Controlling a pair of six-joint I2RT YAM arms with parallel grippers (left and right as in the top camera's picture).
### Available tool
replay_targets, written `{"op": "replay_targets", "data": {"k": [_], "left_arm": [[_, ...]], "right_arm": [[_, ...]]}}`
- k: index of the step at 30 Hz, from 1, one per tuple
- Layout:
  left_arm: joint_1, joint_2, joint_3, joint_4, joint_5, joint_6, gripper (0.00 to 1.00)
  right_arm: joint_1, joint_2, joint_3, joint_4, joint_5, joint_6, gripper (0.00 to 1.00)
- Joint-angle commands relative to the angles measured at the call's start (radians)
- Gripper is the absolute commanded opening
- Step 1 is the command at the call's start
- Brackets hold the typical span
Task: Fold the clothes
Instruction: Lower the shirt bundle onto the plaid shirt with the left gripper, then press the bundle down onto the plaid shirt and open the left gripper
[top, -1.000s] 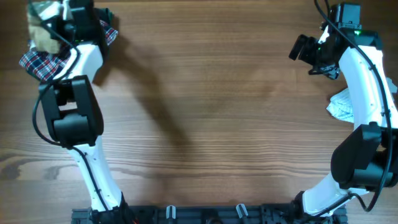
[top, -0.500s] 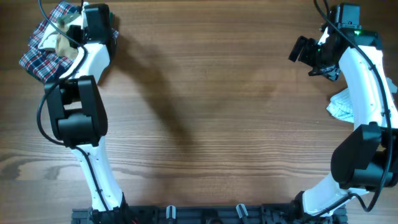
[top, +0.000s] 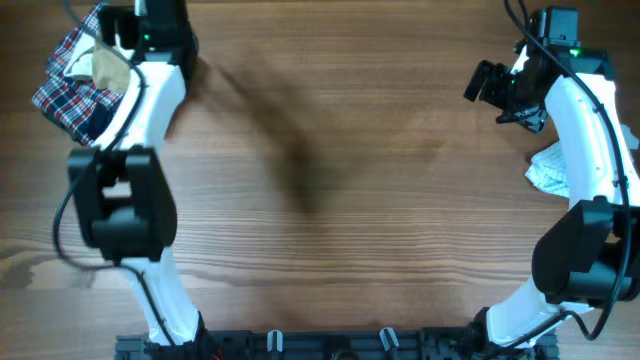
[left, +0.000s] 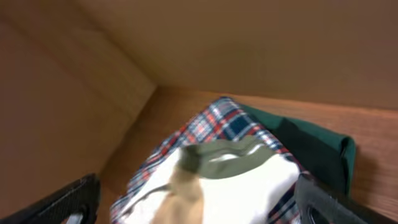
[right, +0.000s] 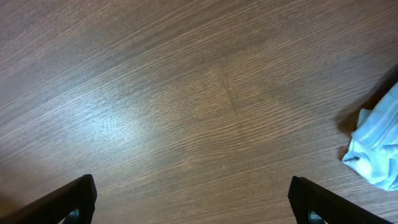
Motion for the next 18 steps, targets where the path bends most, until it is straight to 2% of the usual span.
{"op": "replay_targets", "data": {"k": [1,2,3,4,5,6,10,18], "left_arm": [[0.019,-0.140,0.008,-0.189,0.242,-0.282,0.71],[0.037,-0.148,0.008,-0.235,0.388,-0.315,0.47],[0.053,-0.149,0.008,-0.261,0.492,-0.343,0.29],[0.080,-0.137,0.008,-0.281,0.621,-0.363,0.16],[0.094,-0.127,0.008,-0.283,0.653,-0.374,0.07],[0.110,-0.110,0.008,-0.283,0.652,-0.395,0.04],[0.158,-0.055,0.008,-0.274,0.602,-0.413,0.04],[0.269,0.028,0.008,-0.195,0.608,-0.405,0.04]], "right_arm": [[0.001,-0.025,0.014,-0.004,-0.030,-0.019,1.00],[0.001,-0.025,0.014,-0.006,-0.030,-0.019,1.00],[0.001,-0.025,0.014,-0.008,-0.030,-0.019,1.00],[0.001,-0.025,0.014,-0.013,-0.030,-0.019,1.00],[0.001,-0.025,0.014,-0.018,-0.030,-0.019,1.00],[0.001,-0.025,0.014,-0.024,-0.030,-0.020,1.00],[0.001,-0.025,0.014,-0.041,-0.030,-0.020,1.00],[0.001,-0.025,0.014,-0.053,-0.053,-0.020,1.00]]}}
